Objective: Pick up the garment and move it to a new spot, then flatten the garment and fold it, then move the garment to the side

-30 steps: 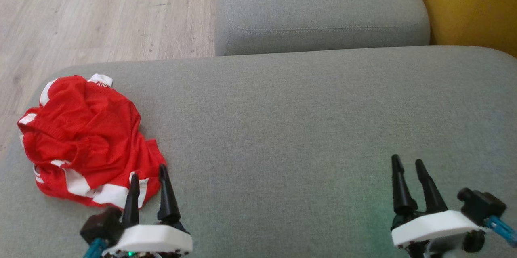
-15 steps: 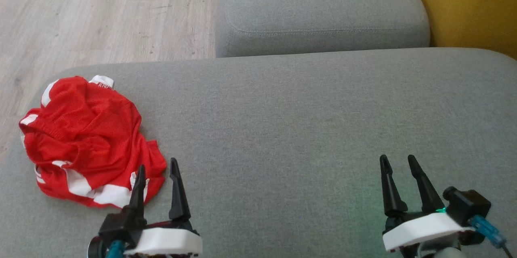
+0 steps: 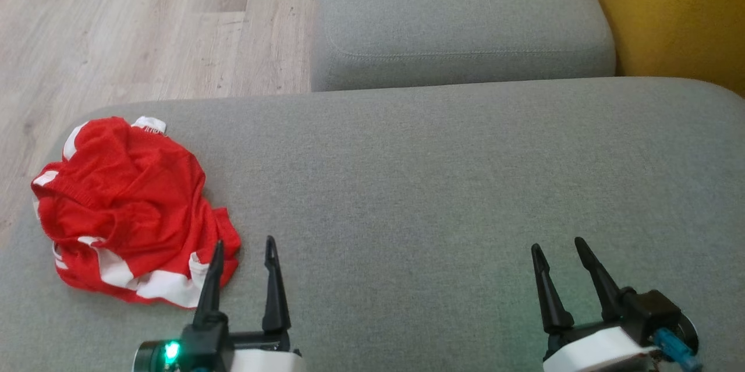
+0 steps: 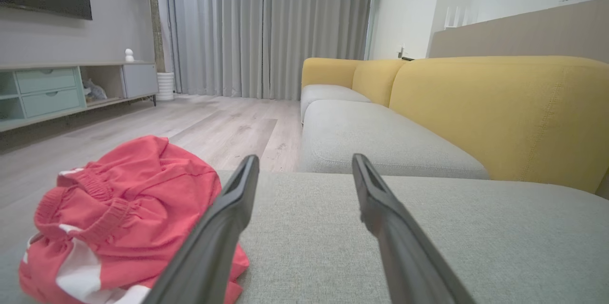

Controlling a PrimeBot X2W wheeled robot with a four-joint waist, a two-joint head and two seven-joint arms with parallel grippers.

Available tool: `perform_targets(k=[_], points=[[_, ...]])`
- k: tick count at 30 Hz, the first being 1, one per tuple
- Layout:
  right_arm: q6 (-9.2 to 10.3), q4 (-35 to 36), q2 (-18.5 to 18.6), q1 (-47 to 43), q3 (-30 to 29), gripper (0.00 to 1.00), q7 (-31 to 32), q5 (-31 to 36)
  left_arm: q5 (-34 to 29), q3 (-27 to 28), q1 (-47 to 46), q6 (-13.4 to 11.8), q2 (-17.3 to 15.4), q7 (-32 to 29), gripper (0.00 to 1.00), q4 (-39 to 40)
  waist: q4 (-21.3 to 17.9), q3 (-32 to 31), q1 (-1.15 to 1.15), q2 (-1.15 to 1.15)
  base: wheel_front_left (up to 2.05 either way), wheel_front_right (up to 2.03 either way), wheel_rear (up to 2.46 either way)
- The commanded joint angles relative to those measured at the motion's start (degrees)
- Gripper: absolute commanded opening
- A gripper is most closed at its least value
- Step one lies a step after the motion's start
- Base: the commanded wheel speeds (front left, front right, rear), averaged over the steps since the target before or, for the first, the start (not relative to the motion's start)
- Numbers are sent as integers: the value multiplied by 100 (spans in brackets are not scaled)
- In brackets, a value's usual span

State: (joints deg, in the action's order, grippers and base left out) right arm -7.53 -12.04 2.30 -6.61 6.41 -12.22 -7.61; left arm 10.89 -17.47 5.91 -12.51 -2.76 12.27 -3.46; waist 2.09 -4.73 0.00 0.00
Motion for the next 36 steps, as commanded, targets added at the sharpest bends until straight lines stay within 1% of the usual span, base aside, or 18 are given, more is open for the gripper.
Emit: perform_targets(k=[1,10,17,28,32,36], points=[[4,191,54,186,113,100,-125,215,-208,75,-176,-68,-8,120,100,249,-8,-9,0,0,0,0,0],[4,186,58,118,-64,100,-277,758,-850,-65,-92,-275,-11,273,100,120,-5,-67,0,0,0,0,0],[4,158,58,114,-100,100,-278,680,-826,5,-93,-362,-11,273,100,-59,-12,-85,0,0,0,0,0],[4,134,58,137,-155,100,-278,612,-766,44,-125,-308,-11,273,100,-241,3,-78,0,0,0,0,0],[4,148,58,145,-178,100,-278,626,-707,-6,-184,-249,-11,273,100,-298,117,-16,0,0,0,0,0],[4,157,58,156,-183,100,-278,624,-604,-25,-264,-274,-11,273,100,-317,407,80,0,0,0,0,0]])
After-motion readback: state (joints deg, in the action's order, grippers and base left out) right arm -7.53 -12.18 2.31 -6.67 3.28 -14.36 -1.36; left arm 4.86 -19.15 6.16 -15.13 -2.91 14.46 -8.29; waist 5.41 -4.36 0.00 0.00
